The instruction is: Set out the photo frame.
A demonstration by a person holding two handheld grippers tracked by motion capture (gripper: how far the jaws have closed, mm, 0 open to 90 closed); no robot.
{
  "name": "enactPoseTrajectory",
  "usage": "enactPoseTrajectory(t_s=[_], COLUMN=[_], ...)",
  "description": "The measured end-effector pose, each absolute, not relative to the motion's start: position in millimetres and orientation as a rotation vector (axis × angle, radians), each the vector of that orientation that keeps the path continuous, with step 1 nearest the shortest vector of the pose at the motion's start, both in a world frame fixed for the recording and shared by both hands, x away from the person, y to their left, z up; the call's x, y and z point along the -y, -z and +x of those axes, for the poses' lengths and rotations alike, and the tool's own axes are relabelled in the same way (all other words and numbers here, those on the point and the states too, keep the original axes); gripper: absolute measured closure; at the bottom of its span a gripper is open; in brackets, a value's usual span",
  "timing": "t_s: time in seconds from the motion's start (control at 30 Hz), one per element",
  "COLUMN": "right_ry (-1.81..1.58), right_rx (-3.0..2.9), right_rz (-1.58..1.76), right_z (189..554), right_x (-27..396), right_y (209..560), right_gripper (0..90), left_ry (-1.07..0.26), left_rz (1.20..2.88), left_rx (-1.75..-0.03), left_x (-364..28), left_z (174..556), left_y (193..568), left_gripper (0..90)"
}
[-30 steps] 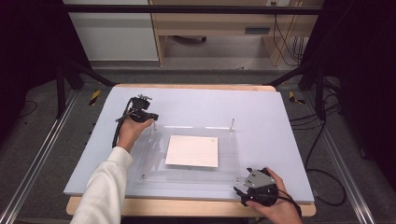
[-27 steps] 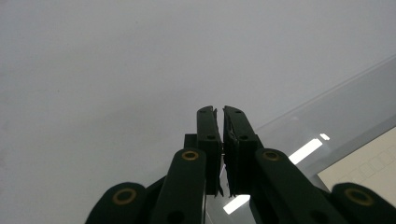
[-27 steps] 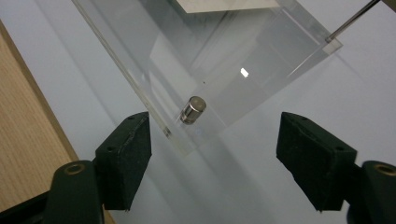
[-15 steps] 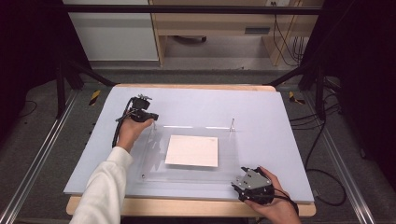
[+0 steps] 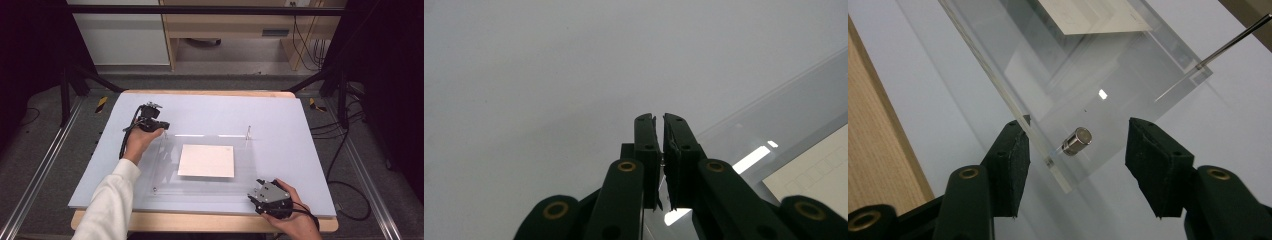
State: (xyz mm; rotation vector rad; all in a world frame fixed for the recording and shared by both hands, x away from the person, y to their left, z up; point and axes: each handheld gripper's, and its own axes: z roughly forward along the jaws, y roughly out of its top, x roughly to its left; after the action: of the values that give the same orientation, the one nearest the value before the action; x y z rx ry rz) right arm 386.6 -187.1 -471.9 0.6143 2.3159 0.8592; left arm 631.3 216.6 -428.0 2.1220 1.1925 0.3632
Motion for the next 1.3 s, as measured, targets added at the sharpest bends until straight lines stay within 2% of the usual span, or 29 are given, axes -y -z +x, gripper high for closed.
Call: enactPoseTrajectory(t_s=[0.2,0.27,0.37,0.47,0.77,1.3], right_ry=[-0.850,-0.850,-0.845,-0.845,-0.844,-0.870], right_rx=[-2.306,-2.303,-2.302,-2.304,-2.296,-2.260], right_rz=[0.601,0.596,0.593,0.599,0.604,0.628], right_z=[385.6,385.1,384.9,384.7,384.3,383.2], right_x=[186.5,186.1,185.5,185.3,185.2,186.3], right_y=[470.3,469.6,469.5,469.3,467.1,458.9], right_gripper=[44.8,45.1,45.3,45.2,46.0,48.5], left_ry=[-0.373,-0.396,-0.461,-0.509,-0.584,-0.560], left_rz=[2.118,2.122,2.104,2.080,2.039,2.085], left_rx=[-1.185,-1.176,-1.181,-1.157,-1.022,-0.763], left_x=[-217.3,-217.7,-220.6,-223.6,-228.0,-218.8], left_z=[630.8,630.1,627.3,621.2,584.3,500.2], left_y=[428.8,430.0,430.2,426.4,404.8,386.4], left_gripper=[83.4,80.3,67.2,60.2,49.2,31.5])
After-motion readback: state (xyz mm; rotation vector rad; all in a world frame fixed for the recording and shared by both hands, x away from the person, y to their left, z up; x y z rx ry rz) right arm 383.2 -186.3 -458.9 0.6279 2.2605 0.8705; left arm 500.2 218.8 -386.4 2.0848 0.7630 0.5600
